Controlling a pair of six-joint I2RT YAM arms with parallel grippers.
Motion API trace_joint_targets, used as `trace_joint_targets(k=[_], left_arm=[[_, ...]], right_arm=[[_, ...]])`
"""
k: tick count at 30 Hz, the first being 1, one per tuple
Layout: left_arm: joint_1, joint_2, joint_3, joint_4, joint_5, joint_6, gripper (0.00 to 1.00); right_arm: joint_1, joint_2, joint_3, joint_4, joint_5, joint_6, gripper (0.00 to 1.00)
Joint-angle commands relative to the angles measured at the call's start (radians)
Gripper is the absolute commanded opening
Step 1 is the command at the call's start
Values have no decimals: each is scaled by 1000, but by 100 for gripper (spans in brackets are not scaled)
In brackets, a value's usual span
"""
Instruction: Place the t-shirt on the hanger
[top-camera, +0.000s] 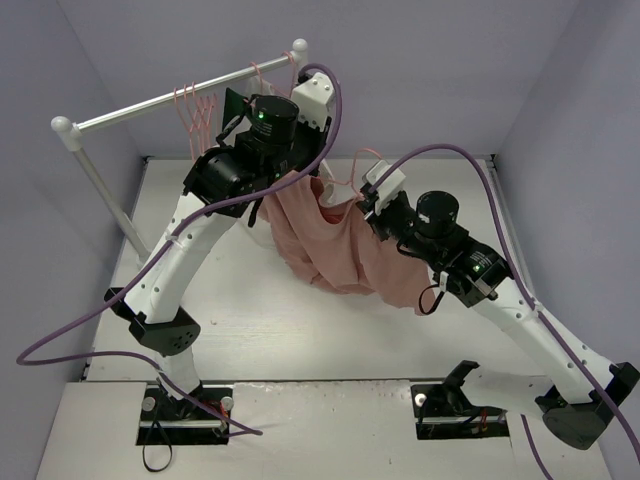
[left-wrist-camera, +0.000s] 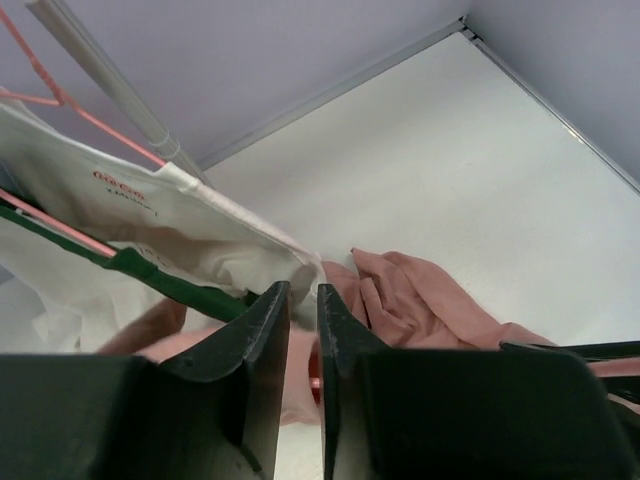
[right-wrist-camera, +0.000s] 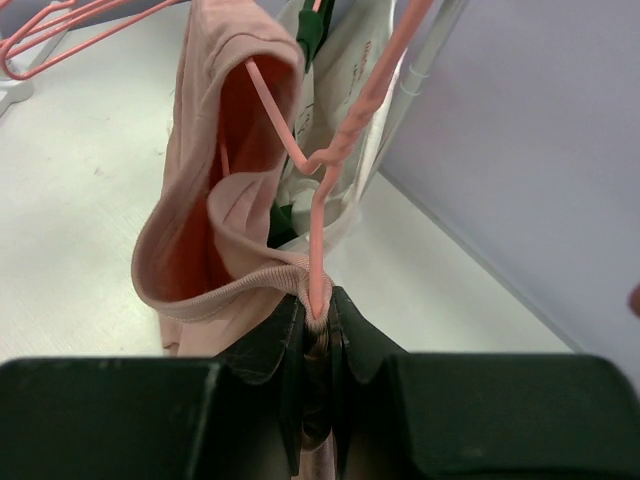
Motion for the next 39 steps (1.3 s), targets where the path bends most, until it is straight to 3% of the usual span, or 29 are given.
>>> trace_joint_targets(k=[1,5,9,13,16,23,28,39], left_arm=[[-7,-46,10,113,34,83,18],[-3,-68,-11,126,39,157,32],[45,-127,-74,122,136,234,43],[240,-235,-230,122,547,349,47],[337,-284,-316,109,728,431,49],[360,-297,-383,-76,836,746,52],[361,-319,-451,-112,890,864,53],[361,-303,-507,-144,888,965,54]], right_arm=[[-25,-39,-17,173,-56,55,0],[-49,-42,-28,189,-78,70,0],[-67,-46,-32,194,-92,71,0],[-78,-48,-35,193,-124,67,0],[-79,-46,-40,191,-158,63,0],[-81,-46,-61,186,-243,76,0],[-81,-53,-72,177,-292,88,0],[-81,-58,-79,152,-372,103,0]])
